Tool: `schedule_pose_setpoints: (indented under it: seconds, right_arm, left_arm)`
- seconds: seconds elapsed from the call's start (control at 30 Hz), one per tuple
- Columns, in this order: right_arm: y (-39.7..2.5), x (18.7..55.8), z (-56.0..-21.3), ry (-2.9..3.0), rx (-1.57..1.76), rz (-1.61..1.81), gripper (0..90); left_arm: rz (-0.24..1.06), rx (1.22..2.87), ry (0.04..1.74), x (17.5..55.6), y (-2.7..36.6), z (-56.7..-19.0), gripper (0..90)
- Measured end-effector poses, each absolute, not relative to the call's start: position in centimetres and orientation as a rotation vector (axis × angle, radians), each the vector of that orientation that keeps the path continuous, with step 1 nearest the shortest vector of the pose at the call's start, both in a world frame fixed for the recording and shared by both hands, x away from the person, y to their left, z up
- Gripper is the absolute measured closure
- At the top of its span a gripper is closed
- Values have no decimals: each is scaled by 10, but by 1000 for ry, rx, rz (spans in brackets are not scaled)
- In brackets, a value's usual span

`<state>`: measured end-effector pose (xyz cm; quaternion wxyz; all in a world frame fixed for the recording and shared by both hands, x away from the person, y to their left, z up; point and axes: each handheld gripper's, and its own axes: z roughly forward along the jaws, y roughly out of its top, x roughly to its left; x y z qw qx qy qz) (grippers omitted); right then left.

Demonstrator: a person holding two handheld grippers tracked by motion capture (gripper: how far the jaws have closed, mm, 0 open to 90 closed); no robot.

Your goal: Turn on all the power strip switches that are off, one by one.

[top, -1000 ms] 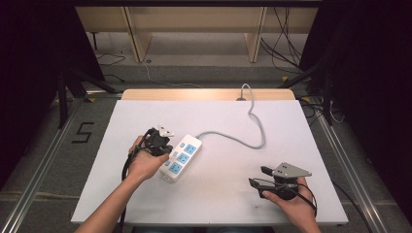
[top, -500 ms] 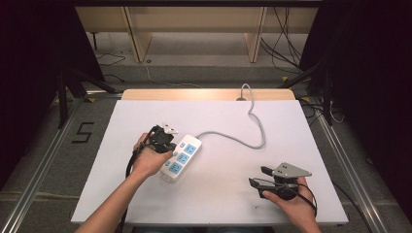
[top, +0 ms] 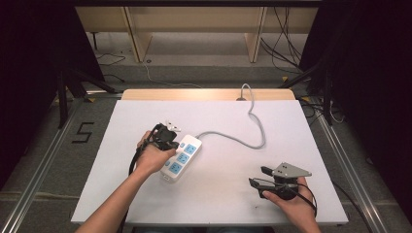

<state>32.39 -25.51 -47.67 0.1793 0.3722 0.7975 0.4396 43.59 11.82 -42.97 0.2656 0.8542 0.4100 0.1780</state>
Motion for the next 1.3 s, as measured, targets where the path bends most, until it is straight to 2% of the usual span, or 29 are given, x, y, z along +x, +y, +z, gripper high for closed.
schedule_pose_setpoints:
  seconds: [1.3]
  right_arm:
    - [-255, 324, -477, 2259, 1049, 1241, 350]
  left_arm:
    - [443, 2357, 1149, 463, 102, -436, 894]
